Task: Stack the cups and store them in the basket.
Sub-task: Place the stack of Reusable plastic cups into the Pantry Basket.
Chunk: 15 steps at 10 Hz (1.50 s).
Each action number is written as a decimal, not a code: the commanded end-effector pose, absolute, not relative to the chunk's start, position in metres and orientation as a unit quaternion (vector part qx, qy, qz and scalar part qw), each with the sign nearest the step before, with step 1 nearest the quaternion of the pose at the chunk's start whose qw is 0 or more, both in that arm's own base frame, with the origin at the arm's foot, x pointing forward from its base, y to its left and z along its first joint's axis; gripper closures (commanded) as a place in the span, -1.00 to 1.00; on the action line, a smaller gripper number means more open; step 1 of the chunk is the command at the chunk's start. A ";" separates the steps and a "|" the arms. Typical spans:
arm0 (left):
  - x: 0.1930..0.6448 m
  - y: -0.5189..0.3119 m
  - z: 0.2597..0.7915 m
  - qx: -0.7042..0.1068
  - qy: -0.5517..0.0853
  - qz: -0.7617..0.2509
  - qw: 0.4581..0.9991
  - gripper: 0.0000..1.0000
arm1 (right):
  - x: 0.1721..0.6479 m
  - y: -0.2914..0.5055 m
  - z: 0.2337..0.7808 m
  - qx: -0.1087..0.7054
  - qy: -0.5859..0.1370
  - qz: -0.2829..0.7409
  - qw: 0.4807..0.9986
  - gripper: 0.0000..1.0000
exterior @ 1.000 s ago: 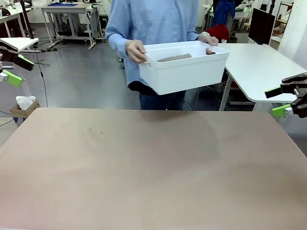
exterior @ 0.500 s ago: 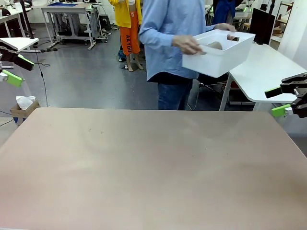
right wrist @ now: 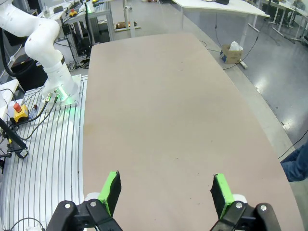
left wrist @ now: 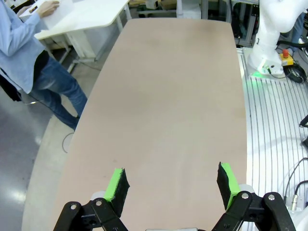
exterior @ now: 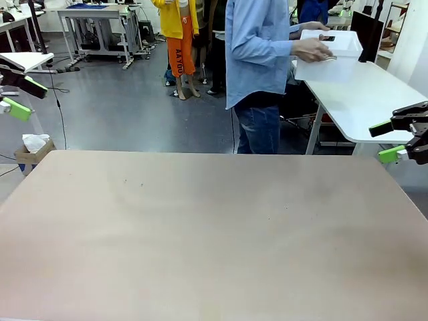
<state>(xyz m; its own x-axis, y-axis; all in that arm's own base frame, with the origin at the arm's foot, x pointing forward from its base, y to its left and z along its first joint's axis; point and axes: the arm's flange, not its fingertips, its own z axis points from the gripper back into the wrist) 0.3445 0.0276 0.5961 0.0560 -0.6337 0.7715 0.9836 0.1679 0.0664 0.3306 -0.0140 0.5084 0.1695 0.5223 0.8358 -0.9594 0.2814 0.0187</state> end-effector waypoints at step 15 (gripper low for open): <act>0.343 0.026 0.598 -0.258 -0.351 -0.592 0.678 -0.92 | 0.332 -0.014 0.511 0.295 -0.380 0.522 0.704 -1.00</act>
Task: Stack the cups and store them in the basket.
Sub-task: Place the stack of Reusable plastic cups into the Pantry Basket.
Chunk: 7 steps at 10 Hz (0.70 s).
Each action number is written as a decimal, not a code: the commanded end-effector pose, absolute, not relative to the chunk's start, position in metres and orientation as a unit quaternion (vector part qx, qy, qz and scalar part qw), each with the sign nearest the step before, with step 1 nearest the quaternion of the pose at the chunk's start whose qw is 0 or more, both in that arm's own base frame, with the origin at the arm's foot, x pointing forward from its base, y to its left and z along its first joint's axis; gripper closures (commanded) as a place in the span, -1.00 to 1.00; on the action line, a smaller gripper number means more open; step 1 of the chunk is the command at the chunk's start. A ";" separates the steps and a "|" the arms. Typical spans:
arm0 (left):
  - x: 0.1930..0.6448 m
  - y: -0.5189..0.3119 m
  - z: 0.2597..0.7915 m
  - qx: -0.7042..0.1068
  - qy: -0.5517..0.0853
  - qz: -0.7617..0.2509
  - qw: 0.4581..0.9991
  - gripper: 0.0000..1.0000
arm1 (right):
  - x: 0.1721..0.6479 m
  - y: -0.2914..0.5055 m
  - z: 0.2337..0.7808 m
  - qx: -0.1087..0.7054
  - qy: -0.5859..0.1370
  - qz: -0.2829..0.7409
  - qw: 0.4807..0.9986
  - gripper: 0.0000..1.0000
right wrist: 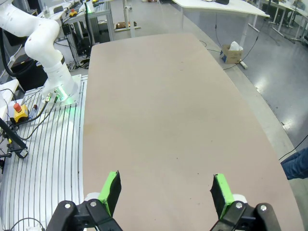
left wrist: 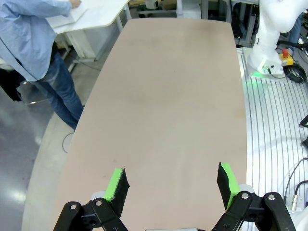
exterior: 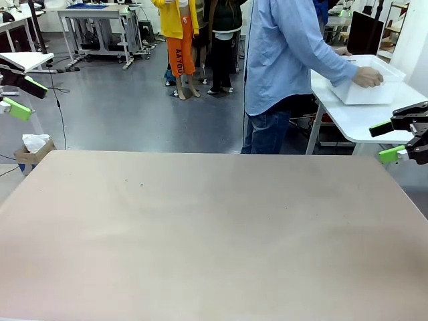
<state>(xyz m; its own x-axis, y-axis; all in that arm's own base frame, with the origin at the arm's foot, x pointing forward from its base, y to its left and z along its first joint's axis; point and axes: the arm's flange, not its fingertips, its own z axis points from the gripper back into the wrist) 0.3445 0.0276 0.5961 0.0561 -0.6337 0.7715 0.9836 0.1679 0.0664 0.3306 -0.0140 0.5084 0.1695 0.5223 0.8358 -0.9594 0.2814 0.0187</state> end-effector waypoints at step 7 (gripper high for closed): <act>0.343 0.026 0.598 -0.258 -0.351 -0.592 0.678 -0.92 | 0.332 -0.014 0.511 0.295 -0.380 0.522 0.704 -1.00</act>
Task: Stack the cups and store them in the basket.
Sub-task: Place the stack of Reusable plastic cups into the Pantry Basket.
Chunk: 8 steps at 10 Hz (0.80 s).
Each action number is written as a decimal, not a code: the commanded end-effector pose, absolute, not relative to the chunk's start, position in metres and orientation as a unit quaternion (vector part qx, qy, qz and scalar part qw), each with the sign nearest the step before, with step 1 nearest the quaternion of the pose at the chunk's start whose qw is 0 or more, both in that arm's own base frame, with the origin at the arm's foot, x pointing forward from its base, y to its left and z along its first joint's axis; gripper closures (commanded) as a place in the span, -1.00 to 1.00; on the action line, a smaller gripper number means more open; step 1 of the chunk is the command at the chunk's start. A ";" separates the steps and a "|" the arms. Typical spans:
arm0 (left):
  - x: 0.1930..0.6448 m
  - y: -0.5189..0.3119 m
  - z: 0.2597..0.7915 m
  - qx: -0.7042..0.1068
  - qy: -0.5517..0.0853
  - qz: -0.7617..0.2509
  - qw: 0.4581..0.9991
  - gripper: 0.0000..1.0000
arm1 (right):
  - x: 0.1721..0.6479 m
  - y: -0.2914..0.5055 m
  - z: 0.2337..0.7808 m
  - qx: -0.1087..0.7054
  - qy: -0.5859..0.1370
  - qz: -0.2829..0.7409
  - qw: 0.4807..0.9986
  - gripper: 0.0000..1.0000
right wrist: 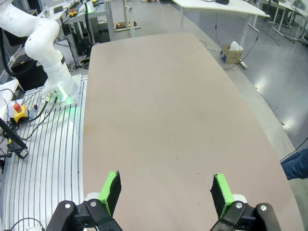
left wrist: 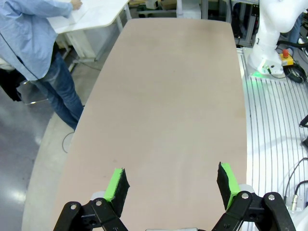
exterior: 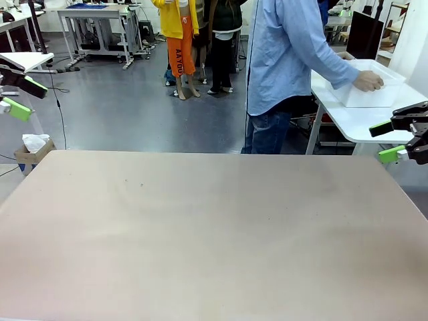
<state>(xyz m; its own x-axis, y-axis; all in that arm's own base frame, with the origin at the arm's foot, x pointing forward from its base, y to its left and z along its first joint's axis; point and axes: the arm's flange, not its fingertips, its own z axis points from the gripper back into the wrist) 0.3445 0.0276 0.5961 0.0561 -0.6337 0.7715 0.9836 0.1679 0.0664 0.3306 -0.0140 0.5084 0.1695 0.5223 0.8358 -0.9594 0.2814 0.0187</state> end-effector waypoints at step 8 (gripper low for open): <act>0.343 0.026 0.598 -0.258 -0.351 -0.592 0.678 -0.92 | 0.332 -0.014 0.511 0.295 -0.380 0.522 0.704 -1.00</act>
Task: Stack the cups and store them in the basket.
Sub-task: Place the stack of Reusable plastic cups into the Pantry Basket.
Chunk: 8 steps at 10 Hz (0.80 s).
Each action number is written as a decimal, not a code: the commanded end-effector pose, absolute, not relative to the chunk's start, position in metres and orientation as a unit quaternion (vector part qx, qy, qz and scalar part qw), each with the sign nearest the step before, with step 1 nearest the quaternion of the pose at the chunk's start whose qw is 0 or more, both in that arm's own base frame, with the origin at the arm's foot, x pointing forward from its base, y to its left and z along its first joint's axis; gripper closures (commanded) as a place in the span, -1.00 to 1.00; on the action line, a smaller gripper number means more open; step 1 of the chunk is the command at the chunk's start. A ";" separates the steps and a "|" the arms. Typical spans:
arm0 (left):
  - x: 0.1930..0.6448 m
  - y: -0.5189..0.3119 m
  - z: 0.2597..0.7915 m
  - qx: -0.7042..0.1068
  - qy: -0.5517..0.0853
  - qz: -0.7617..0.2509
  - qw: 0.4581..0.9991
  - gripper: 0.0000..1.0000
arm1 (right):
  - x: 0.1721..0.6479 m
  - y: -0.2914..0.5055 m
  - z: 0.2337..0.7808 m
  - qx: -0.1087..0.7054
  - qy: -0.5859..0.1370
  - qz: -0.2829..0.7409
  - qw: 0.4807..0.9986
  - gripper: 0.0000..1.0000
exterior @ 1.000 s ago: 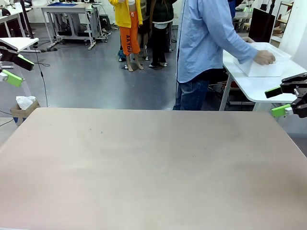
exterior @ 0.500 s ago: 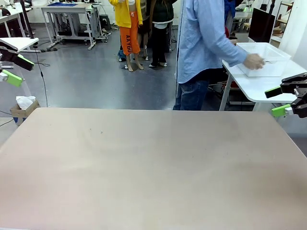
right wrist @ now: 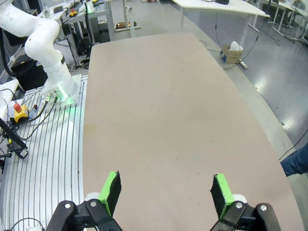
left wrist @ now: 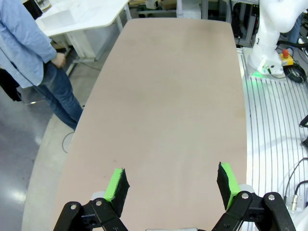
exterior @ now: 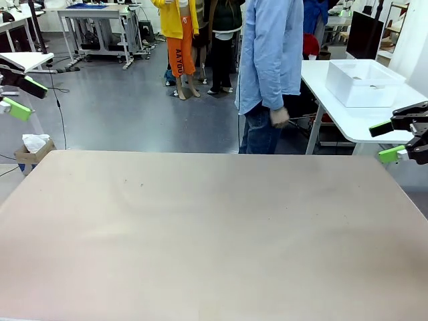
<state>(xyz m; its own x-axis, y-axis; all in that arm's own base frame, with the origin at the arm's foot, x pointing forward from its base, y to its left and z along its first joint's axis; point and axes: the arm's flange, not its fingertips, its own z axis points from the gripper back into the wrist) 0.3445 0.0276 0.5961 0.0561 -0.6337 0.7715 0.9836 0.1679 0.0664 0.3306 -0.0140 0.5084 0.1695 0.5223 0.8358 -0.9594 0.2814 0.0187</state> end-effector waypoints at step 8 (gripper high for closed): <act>0.343 0.026 0.598 -0.258 -0.351 -0.592 0.678 -0.92 | 0.332 -0.014 0.511 0.295 -0.380 0.522 0.704 -1.00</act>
<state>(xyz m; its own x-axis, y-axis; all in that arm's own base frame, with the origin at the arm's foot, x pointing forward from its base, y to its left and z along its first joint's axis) 0.3445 0.0276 0.5961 0.0561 -0.6337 0.7716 0.9836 0.1679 0.0664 0.3306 -0.0140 0.5084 0.1695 0.5223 0.8358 -0.9594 0.2814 0.0187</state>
